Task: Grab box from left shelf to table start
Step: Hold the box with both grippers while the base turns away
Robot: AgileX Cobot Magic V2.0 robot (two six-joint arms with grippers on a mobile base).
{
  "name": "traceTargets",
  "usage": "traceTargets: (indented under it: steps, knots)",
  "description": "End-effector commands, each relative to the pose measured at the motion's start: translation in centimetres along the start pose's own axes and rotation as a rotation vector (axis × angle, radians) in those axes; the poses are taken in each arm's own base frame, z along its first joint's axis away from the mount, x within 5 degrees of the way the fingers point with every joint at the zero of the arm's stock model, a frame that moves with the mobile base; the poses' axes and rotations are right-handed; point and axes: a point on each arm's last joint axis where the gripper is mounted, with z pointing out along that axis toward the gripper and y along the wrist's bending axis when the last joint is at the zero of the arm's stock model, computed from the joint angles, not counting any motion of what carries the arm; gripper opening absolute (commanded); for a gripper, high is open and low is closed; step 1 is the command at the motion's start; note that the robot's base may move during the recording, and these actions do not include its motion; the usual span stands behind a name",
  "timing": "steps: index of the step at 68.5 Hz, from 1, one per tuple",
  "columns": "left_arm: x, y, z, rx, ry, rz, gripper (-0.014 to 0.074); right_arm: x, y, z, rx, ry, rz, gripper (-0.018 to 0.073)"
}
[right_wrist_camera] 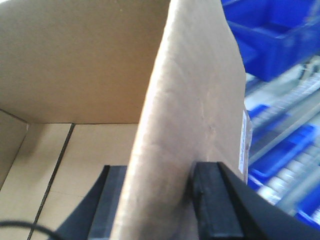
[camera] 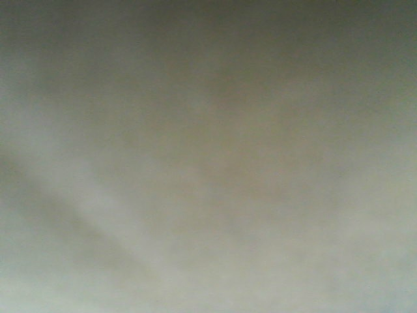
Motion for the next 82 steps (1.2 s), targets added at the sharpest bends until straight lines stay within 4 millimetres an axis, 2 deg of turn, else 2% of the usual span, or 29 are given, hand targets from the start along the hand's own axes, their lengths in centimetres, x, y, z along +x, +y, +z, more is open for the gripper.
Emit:
traceTargets:
  steps: [1, 82]
  knots:
    - [0.58, 0.94, 0.35, -0.096, 0.095, 0.074, -0.0092, -1.58, -0.07, -0.56, 0.028, -0.128, -0.023, 0.0057]
    - [0.58, 0.92, 0.35, -0.095, 0.095, 0.073, -0.0092, -1.58, -0.07, -0.56, 0.028, -0.128, -0.023, 0.0057]
